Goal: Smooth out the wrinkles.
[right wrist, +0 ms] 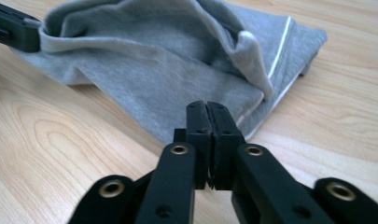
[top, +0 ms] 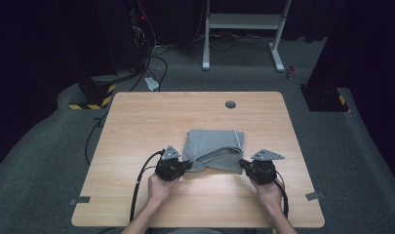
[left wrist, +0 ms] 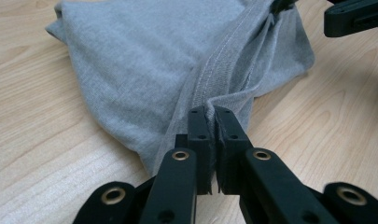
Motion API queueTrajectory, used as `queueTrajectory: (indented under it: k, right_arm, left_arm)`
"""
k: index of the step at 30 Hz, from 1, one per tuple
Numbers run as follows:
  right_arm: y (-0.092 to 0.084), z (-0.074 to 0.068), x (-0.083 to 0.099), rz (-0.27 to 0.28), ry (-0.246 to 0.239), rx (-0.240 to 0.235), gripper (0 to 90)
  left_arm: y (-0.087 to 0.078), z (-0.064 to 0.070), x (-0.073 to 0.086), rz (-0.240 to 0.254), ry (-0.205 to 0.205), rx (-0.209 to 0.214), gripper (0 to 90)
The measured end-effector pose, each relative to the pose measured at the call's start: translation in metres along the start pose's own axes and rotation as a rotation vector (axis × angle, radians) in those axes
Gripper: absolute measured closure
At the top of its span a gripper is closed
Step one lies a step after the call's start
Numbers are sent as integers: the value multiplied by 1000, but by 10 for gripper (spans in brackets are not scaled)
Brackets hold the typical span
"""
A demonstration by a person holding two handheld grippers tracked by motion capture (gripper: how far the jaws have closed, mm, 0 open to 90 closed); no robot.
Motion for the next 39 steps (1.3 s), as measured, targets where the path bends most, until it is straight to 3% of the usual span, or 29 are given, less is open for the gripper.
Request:
queueTrajectory:
  k: [2, 3, 7, 9, 10, 11, 13, 18, 19, 22, 25, 27, 32, 33, 34, 35, 39]
  right_arm:
    - [2, 2, 0, -1, 25, 1, 747]
    - [8, 7, -2, -2, 70, -2, 687]
    - [20, 12, -5, -37, 108, 5, 647]
    - [27, 14, -6, -54, 118, 4, 663]
    - [29, 14, -6, -62, 124, 1, 727]
    - [31, 14, -6, -68, 111, -19, 834]
    - [28, 11, -5, -61, 87, -28, 861]
    - [12, 2, -2, -24, 40, -24, 861]
    - [2, -4, 3, -8, 6, -22, 858]
    - [-9, -14, 15, -1, -24, -43, 856]
    - [-9, -23, 25, -24, -63, -55, 856]
    - [2, -29, 34, -85, -95, -54, 859]
    - [20, -20, 25, -96, -88, -20, 862]
    - [29, -10, 17, -104, -79, 10, 864]
    - [29, -10, 17, -104, -79, 10, 864]
    - [38, 0, 9, -108, -47, 26, 864]
    - [33, 12, -4, -59, -27, 49, 863]
  left_arm:
    - [2, -1, 2, -3, -8, 1, 858]
    - [3, -2, 3, -8, -9, 1, 858]
    - [4, -3, 4, -8, -17, 0, 858]
    - [4, -4, 4, -9, -17, -2, 858]
    - [4, -4, 4, -13, -17, 0, 858]
    - [5, -5, 5, -10, -23, -4, 858]
    - [4, -6, 6, -8, -33, -1, 858]
    - [1, -5, 8, 3, -38, 7, 859]
    - [0, -4, 9, 0, -39, 12, 859]
    - [-1, -2, 11, -9, -30, 16, 859]
    - [5, 1, 16, -42, -24, 14, 859]
    - [14, -1, 17, -70, -29, 6, 859]
    - [26, -7, 8, -78, -46, -6, 860]
    - [34, -13, 0, -82, -61, -18, 861]
    - [34, -13, 0, -82, -61, -18, 860]
    - [42, -19, -10, -103, -74, -19, 860]
    - [43, -21, -22, -108, -57, -33, 858]
Point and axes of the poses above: each handheld gripper's, and its own axes: y roughly forward along the jaws, x roughly out of its underside, z roughly to its right, the point moved 3 cm from there along y, roughly forward along the jaws, and after that the axes turned 6 degrees about x, right-handed, at the moved point
